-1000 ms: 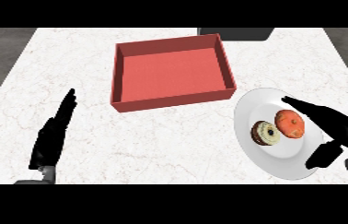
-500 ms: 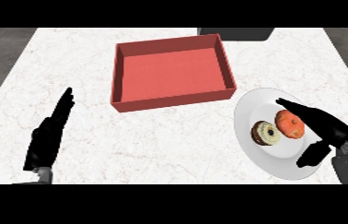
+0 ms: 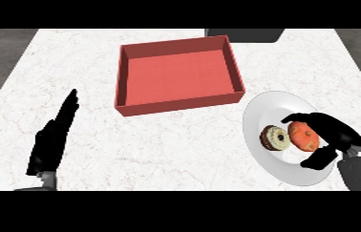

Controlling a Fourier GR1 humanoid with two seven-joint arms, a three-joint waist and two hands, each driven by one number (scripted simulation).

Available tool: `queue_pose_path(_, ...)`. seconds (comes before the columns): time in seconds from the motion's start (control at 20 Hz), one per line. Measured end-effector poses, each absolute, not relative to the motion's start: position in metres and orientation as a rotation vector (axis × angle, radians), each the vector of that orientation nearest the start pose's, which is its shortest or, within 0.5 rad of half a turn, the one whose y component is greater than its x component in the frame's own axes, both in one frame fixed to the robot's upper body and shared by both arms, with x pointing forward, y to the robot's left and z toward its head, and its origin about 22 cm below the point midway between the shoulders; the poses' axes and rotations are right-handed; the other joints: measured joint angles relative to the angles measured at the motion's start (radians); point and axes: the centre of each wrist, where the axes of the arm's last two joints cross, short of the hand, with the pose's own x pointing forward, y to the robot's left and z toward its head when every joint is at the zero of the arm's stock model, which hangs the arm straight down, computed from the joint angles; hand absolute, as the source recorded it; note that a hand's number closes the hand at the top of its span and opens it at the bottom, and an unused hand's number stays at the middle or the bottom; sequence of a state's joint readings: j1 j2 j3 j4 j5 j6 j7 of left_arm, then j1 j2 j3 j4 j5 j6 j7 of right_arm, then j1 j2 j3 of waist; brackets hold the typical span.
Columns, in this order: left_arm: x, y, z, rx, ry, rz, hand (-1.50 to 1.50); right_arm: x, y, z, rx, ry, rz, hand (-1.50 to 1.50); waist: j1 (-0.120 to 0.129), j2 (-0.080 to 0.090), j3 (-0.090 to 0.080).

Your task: Pick the squash from the plate and place it in the cardboard box

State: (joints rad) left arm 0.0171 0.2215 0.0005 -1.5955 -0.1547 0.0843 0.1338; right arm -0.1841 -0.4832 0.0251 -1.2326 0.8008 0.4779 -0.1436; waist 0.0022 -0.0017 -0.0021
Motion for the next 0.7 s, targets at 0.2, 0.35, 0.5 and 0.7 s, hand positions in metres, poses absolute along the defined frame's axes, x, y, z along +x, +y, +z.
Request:
queue_pose_path(0.2, 0.246, 0.288, 0.012, 0.378, -1.446, -0.201, 0.0, 0.29, -0.343, 0.013, -0.566, -1.063, 1.278, 1.5, -0.001, 0.001, 0.0)
queue_pose_path(0.35, 0.242, 0.288, 0.013, 0.375, -1.453, -0.201, 0.0, 0.291, -0.348, 0.013, -0.647, -1.11, 1.279, 1.5, 0.001, 0.001, 0.001)
queue_pose_path(0.5, 0.243, 0.289, 0.012, 0.364, -1.446, -0.205, 0.0, 0.302, -0.349, 0.018, -0.688, -1.175, 1.289, 1.5, 0.005, 0.002, 0.002)
queue_pose_path(0.7, 0.252, 0.279, 0.017, 0.333, -1.479, -0.244, 0.0, 0.344, -0.331, 0.052, -0.68, -1.31, 1.453, 1.5, 0.067, 0.021, 0.005)
